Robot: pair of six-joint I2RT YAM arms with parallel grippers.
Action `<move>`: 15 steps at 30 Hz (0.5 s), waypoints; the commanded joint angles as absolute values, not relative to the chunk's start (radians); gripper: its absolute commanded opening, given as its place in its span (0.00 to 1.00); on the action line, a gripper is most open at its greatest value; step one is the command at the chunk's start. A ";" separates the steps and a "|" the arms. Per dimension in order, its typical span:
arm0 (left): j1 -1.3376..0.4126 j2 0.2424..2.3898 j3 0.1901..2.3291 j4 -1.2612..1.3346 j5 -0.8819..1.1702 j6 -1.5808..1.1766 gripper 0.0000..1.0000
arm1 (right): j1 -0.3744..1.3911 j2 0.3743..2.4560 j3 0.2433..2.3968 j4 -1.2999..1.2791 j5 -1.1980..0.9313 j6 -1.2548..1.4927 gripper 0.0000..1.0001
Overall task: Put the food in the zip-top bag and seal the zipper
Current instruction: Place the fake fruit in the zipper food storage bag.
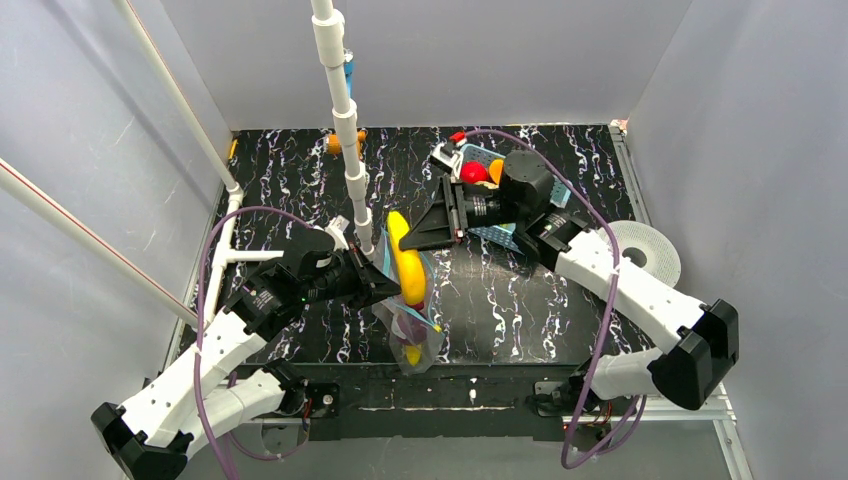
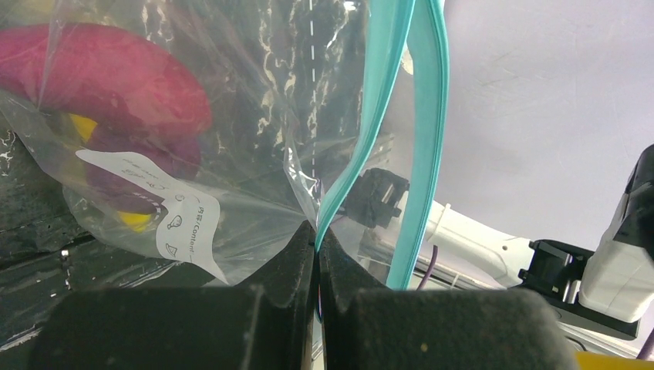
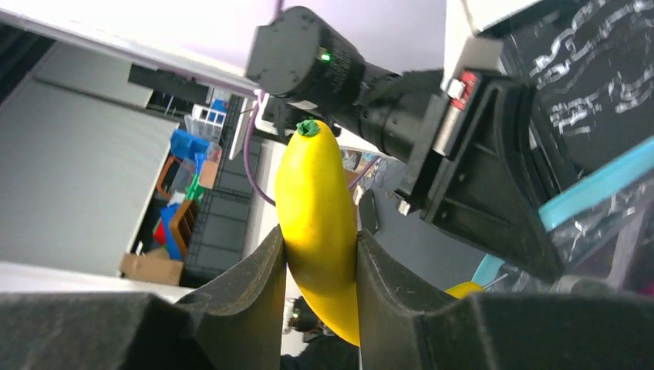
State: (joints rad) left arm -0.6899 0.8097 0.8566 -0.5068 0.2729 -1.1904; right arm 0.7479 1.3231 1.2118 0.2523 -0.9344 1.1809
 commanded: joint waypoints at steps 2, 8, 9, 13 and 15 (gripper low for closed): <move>-0.687 0.799 0.839 -0.491 0.287 -1.192 0.00 | 0.767 1.246 1.224 -0.106 -0.748 1.162 0.01; -0.687 0.791 0.835 -0.485 0.287 -1.193 0.00 | 0.776 1.299 1.205 -0.279 -0.729 1.206 0.01; -0.687 0.791 0.836 -0.484 0.287 -1.193 0.00 | 0.779 1.304 1.204 -0.290 -0.724 1.206 0.01; -0.687 0.787 0.843 -0.483 0.290 -1.192 0.00 | 0.786 1.318 1.266 -0.442 -0.630 1.127 0.01; -0.687 0.782 0.842 -0.483 0.287 -1.193 0.00 | 0.791 1.336 1.313 -0.542 -0.605 1.087 0.01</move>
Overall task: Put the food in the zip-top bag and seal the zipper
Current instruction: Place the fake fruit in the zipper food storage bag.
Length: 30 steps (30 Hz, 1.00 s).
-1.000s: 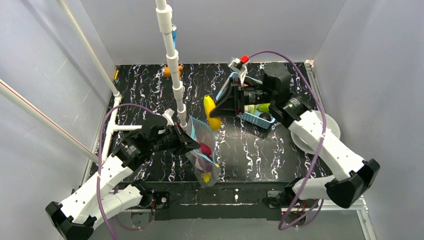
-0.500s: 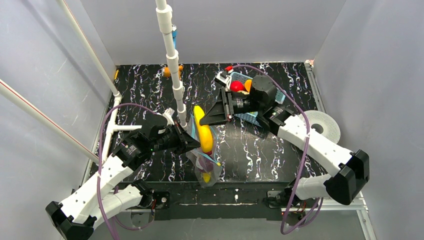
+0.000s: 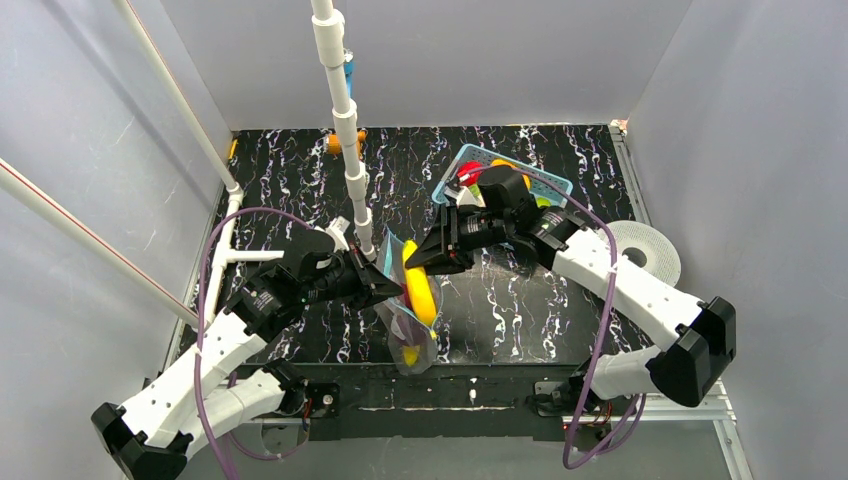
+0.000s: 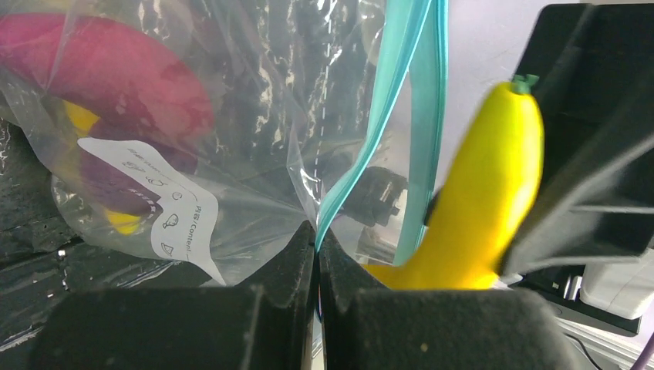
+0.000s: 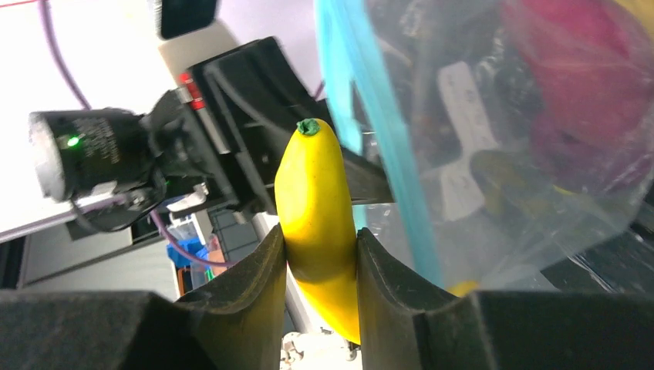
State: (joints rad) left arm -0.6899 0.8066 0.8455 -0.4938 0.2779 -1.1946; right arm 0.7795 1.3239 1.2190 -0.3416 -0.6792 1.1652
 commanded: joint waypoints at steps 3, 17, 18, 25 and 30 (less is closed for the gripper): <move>-0.687 0.778 0.841 -0.483 0.284 -1.193 0.00 | 0.800 1.366 1.345 -0.591 -0.606 1.063 0.01; -0.687 0.781 0.829 -0.475 0.291 -1.190 0.00 | 0.861 1.380 1.435 -0.565 -0.483 0.881 0.80; -0.687 0.783 0.829 -0.474 0.294 -1.190 0.00 | 0.860 1.386 1.449 -0.570 -0.481 0.872 0.80; -0.686 0.784 0.832 -0.477 0.296 -1.188 0.00 | 0.871 1.399 1.525 -0.615 -0.441 0.749 0.79; -0.687 0.781 0.863 -0.479 0.307 -1.191 0.00 | 0.872 1.370 1.592 -0.660 -0.314 0.619 0.79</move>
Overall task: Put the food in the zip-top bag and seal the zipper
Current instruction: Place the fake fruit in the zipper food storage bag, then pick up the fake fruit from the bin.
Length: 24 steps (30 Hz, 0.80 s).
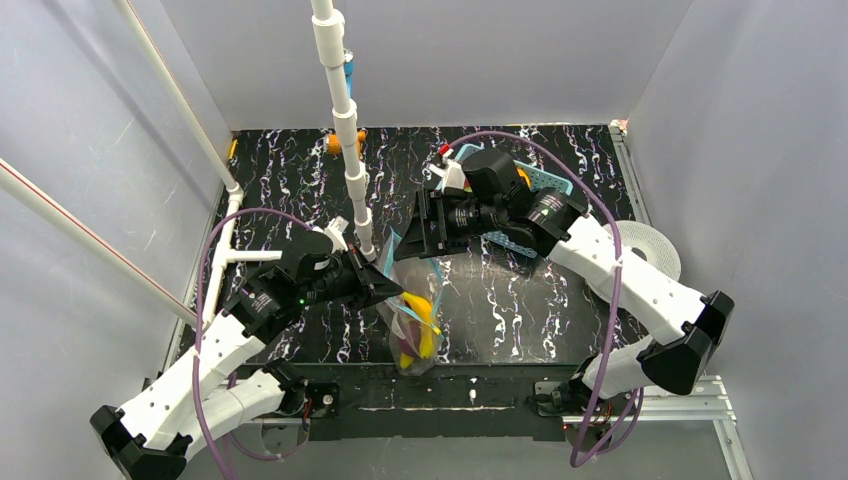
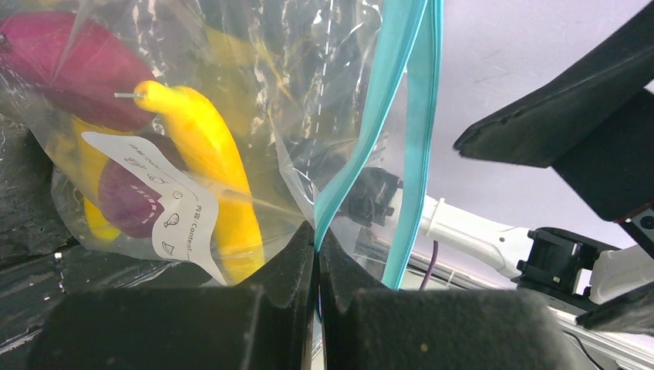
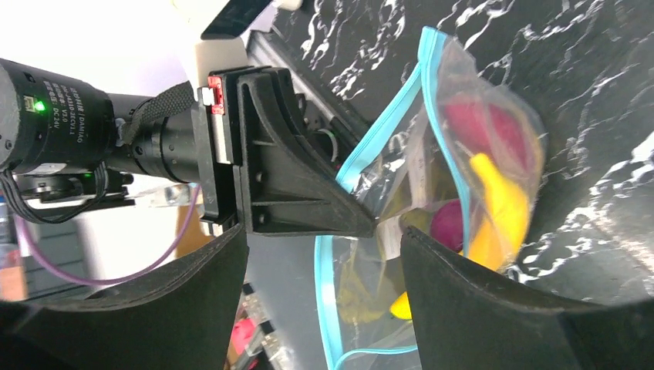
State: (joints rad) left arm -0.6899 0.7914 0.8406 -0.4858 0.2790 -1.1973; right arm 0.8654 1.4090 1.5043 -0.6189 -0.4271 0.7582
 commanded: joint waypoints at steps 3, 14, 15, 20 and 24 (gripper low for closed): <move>-0.686 0.781 0.904 -0.503 0.300 -1.175 0.00 | 0.865 1.372 1.665 -0.725 -0.203 0.537 0.80; -0.687 0.789 0.867 -0.508 0.298 -1.169 0.00 | 0.574 1.384 1.605 -0.672 -0.006 0.518 0.89; -0.687 0.789 0.867 -0.512 0.296 -1.166 0.00 | 0.538 1.399 1.588 -0.659 -0.005 0.523 0.89; -0.686 0.791 0.870 -0.523 0.291 -1.160 0.00 | 0.413 1.532 1.540 -0.609 0.056 0.477 0.90; -0.686 0.798 0.881 -0.540 0.295 -1.147 0.00 | 0.330 1.659 1.559 -0.660 0.175 0.480 0.90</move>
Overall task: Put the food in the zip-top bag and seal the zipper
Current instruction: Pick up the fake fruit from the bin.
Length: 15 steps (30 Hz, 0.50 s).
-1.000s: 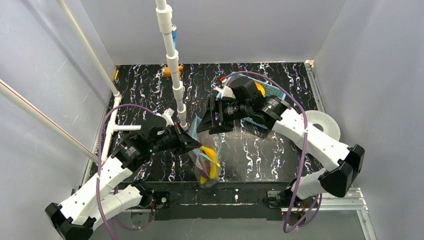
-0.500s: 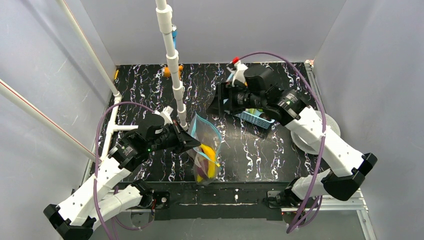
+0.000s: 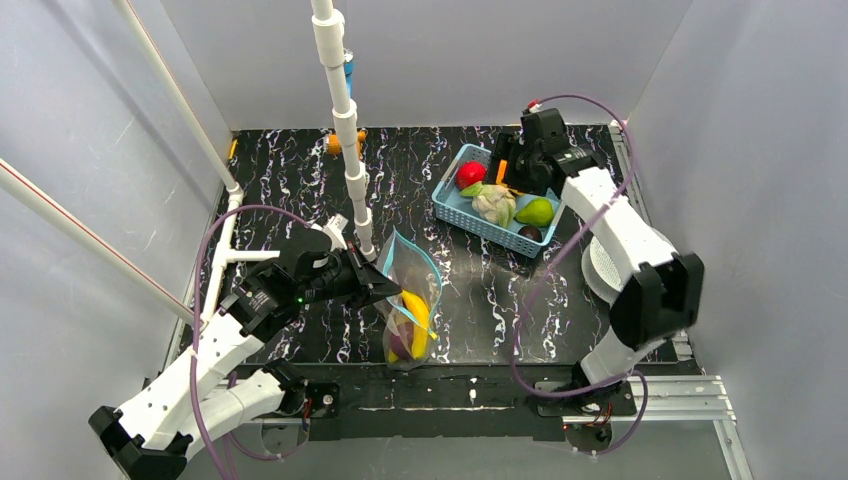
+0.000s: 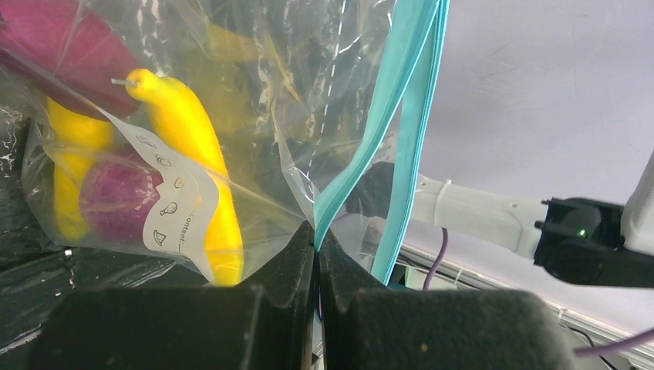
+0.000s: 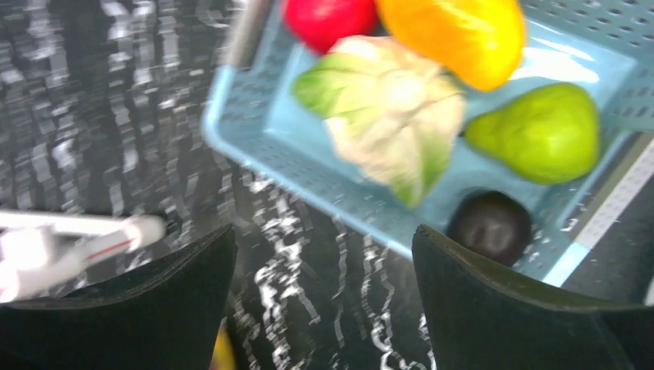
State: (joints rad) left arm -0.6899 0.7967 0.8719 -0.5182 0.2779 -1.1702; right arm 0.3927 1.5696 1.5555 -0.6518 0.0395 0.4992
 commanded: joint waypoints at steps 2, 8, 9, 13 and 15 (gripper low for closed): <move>-0.686 0.799 0.883 -0.545 0.291 -1.144 0.00 | 0.305 1.708 1.550 -0.655 0.230 0.490 0.90; -0.686 0.813 0.889 -0.546 0.297 -1.135 0.00 | 0.290 1.859 1.599 -0.726 0.417 0.482 0.86; -0.687 0.814 0.889 -0.545 0.301 -1.133 0.00 | 0.290 1.869 1.601 -0.731 0.440 0.479 0.85; -0.687 0.812 0.883 -0.548 0.298 -1.131 0.00 | 0.290 1.885 1.584 -0.725 0.525 0.458 0.80; -0.686 0.807 0.881 -0.549 0.295 -1.131 0.00 | 0.290 1.886 1.562 -0.704 0.554 0.442 0.79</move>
State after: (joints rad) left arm -0.6899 0.8173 0.8719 -0.5266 0.2790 -1.1515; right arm 0.2836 1.9015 1.5501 -0.7162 0.4198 0.4786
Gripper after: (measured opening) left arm 0.009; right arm 0.798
